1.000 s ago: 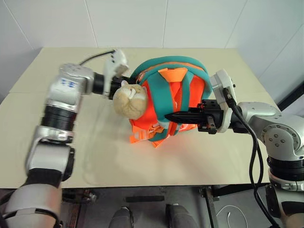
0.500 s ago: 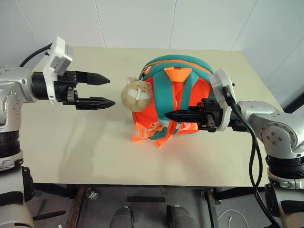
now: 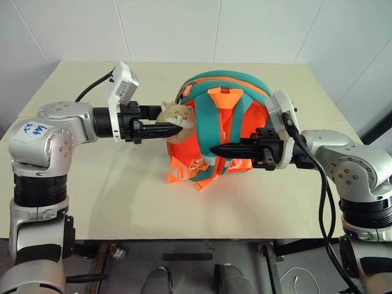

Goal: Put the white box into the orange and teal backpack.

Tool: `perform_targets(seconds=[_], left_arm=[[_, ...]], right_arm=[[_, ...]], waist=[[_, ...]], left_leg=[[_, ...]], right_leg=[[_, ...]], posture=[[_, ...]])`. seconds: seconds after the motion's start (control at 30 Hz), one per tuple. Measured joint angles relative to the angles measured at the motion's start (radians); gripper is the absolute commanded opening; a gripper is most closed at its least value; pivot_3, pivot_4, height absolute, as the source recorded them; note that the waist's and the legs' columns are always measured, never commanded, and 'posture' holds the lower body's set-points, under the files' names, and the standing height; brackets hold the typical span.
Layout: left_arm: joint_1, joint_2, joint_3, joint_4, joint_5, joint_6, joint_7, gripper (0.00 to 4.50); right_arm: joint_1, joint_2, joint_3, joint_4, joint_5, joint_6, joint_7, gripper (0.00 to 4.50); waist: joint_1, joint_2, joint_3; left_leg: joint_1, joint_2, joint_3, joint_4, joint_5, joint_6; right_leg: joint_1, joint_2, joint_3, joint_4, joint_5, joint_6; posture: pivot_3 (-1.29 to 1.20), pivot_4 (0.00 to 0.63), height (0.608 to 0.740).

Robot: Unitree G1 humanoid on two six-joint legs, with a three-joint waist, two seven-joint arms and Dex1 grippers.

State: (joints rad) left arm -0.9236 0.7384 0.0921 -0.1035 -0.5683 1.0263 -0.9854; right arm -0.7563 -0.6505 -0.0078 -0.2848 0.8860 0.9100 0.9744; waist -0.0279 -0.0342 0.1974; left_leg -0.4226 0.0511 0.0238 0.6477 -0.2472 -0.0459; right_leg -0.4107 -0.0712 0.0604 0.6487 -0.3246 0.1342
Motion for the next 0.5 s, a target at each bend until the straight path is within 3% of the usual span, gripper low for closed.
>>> perform_targets(seconds=[0.1,0.2,0.5], left_arm=[[-0.028,0.034,-0.004,0.018,-0.010,0.028,-0.001,1.34],[-0.050,0.060,-0.013,0.041,-0.017,0.049,-0.004,0.82],[-0.140,0.147,-0.032,0.226,-0.014,0.072,-0.027,0.65]], right_arm=[[0.021,0.006,-0.004,-0.018,0.004,-0.008,-0.007,0.00],[0.035,0.014,-0.006,-0.029,0.008,-0.011,-0.016,0.00],[0.071,0.015,-0.028,-0.062,0.045,-0.009,-0.041,0.00]], waist=[[0.000,0.000,0.000],[-0.001,0.000,0.000],[-0.002,0.000,0.000]], left_leg=[[0.000,0.000,0.000,0.000,0.000,0.000],[0.000,0.000,0.000,0.000,0.000,0.000],[0.000,0.000,0.000,-0.001,0.000,0.000]], right_leg=[[0.000,0.000,0.000,0.000,0.000,0.000],[0.000,0.000,0.000,0.000,0.000,0.000],[0.000,0.000,0.000,0.000,0.000,0.000]], posture=[[0.00,0.150,0.740],[0.00,0.150,0.740],[0.00,0.150,0.740]])
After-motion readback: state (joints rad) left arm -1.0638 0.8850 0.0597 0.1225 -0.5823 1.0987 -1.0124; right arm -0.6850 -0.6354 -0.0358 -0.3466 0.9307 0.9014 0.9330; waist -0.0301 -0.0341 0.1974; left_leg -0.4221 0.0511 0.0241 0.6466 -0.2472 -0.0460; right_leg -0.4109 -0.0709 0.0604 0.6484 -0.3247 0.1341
